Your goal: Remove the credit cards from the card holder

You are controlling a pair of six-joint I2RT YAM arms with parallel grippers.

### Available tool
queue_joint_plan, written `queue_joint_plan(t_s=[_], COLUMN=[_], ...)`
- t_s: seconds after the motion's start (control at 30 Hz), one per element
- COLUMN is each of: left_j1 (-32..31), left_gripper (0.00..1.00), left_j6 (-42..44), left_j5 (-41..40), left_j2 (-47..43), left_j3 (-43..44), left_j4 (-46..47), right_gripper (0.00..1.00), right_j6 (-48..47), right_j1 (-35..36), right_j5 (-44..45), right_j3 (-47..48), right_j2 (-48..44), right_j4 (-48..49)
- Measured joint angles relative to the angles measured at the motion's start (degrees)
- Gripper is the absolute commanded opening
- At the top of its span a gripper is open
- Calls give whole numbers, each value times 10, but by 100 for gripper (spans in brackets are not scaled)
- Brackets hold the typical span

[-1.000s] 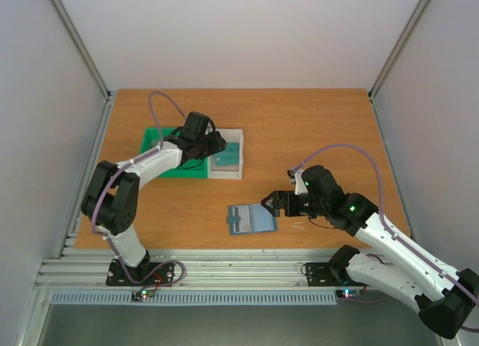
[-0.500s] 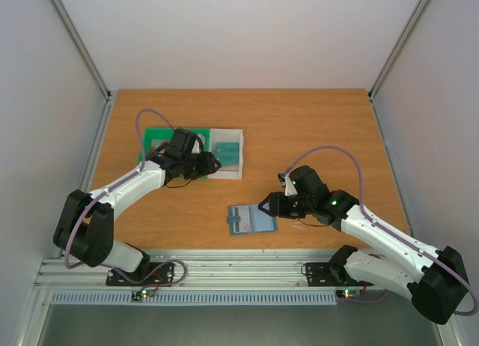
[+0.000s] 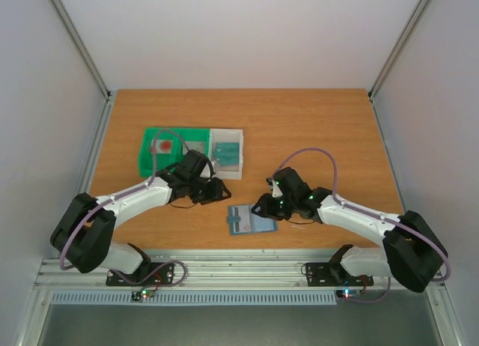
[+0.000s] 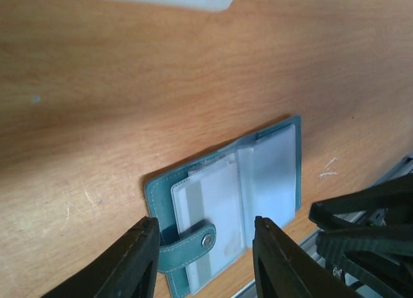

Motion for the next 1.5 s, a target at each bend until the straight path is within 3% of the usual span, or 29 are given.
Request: queue_joint_plan(t_s=[0.6, 1.1, 1.5], left_j1=[-7, -11, -34], left_gripper=[47, 47, 46], left_j6=[-77, -106, -212], left_j5=[92, 103, 152], left_j2=[92, 120, 120], left_j3=[-66, -78, -123], left_j4=[186, 236, 366], right_gripper=[20, 18, 18], right_j6=[2, 3, 14], right_j1=[15, 15, 15], right_j5=[7, 8, 9], right_j3=[-21, -43, -55], right_j2=[114, 129, 121], right_j4=[82, 140, 156])
